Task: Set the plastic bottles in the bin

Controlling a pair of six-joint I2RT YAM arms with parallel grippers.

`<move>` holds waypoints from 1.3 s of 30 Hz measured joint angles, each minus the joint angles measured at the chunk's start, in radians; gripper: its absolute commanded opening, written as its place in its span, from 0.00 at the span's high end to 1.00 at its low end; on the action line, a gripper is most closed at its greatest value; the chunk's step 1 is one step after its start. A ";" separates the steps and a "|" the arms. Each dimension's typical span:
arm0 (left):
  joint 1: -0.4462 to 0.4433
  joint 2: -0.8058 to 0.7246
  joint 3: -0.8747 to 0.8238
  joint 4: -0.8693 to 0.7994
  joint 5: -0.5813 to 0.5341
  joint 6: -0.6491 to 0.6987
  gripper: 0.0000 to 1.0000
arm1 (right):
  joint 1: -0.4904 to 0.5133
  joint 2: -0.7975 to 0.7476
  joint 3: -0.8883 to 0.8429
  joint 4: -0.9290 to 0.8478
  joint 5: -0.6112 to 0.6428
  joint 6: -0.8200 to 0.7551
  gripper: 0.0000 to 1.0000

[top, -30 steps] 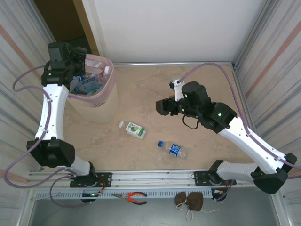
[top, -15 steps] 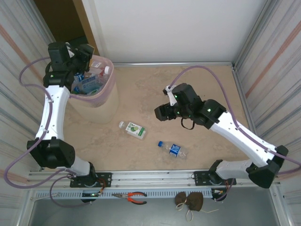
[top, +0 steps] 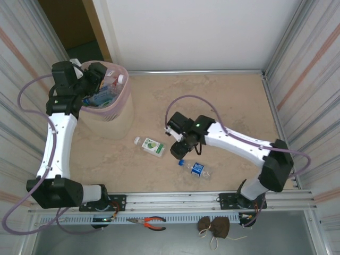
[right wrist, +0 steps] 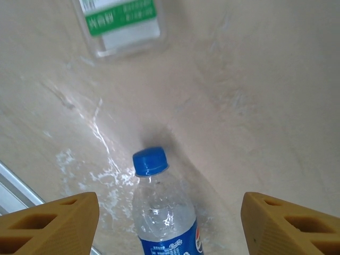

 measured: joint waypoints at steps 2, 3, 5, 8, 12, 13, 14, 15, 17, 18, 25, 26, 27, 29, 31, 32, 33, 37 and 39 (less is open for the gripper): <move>0.000 -0.014 -0.011 -0.003 0.000 0.005 0.42 | 0.006 0.058 0.000 -0.015 0.006 -0.013 0.32; 0.000 -0.019 -0.016 -0.003 0.000 0.006 0.42 | 0.010 0.085 0.000 -0.022 0.010 -0.018 0.32; 0.000 -0.026 -0.023 -0.003 -0.002 0.010 0.42 | 0.017 0.137 0.000 -0.034 0.020 -0.022 0.32; 0.003 -0.031 -0.032 -0.003 -0.004 0.013 0.42 | 0.032 0.199 0.000 -0.043 0.023 -0.031 0.33; 0.007 -0.034 -0.043 -0.004 -0.007 0.013 0.42 | 0.053 0.261 0.005 -0.044 0.015 -0.046 0.34; 0.007 -0.034 -0.043 -0.004 -0.007 0.013 0.41 | 0.055 0.274 0.008 -0.043 0.015 -0.047 0.34; 0.007 -0.034 -0.044 -0.004 -0.007 0.013 0.42 | 0.060 0.289 0.011 -0.042 0.014 -0.048 0.35; 0.007 -0.034 -0.045 -0.004 -0.007 0.013 0.42 | 0.064 0.305 0.016 -0.042 0.012 -0.048 0.36; 0.007 -0.037 -0.049 -0.003 -0.007 0.013 0.41 | 0.070 0.332 0.027 -0.040 0.011 -0.050 0.37; 0.008 -0.039 -0.052 -0.004 -0.007 0.013 0.42 | 0.071 0.343 0.031 -0.039 0.011 -0.051 0.38; 0.013 -0.055 -0.077 -0.006 -0.015 0.013 0.42 | 0.085 0.383 0.037 -0.030 0.017 -0.061 0.49; 0.013 -0.058 -0.079 -0.008 -0.017 0.013 0.42 | 0.085 0.384 0.037 -0.028 0.018 -0.066 0.50; 0.013 -0.061 -0.082 -0.008 -0.018 0.013 0.42 | 0.085 0.384 0.037 -0.028 0.021 -0.068 0.52; 0.013 -0.068 -0.084 -0.014 -0.019 0.013 0.42 | 0.085 0.384 0.038 -0.028 0.024 -0.074 0.56; 0.013 -0.073 -0.084 -0.016 -0.019 0.013 0.43 | 0.085 0.384 0.039 -0.027 0.028 -0.074 0.59; 0.013 -0.077 -0.084 -0.019 -0.020 0.013 0.43 | 0.085 0.384 0.039 -0.028 0.029 -0.074 0.60; 0.013 -0.079 -0.084 -0.020 -0.024 0.013 0.43 | 0.085 0.384 0.039 -0.028 0.032 -0.074 0.62; 0.013 -0.089 -0.084 -0.022 -0.028 0.018 0.44 | 0.085 0.384 0.041 -0.029 0.045 -0.074 0.69; 0.013 -0.091 -0.084 -0.023 -0.030 0.021 0.44 | 0.085 0.384 0.042 -0.030 0.050 -0.074 0.71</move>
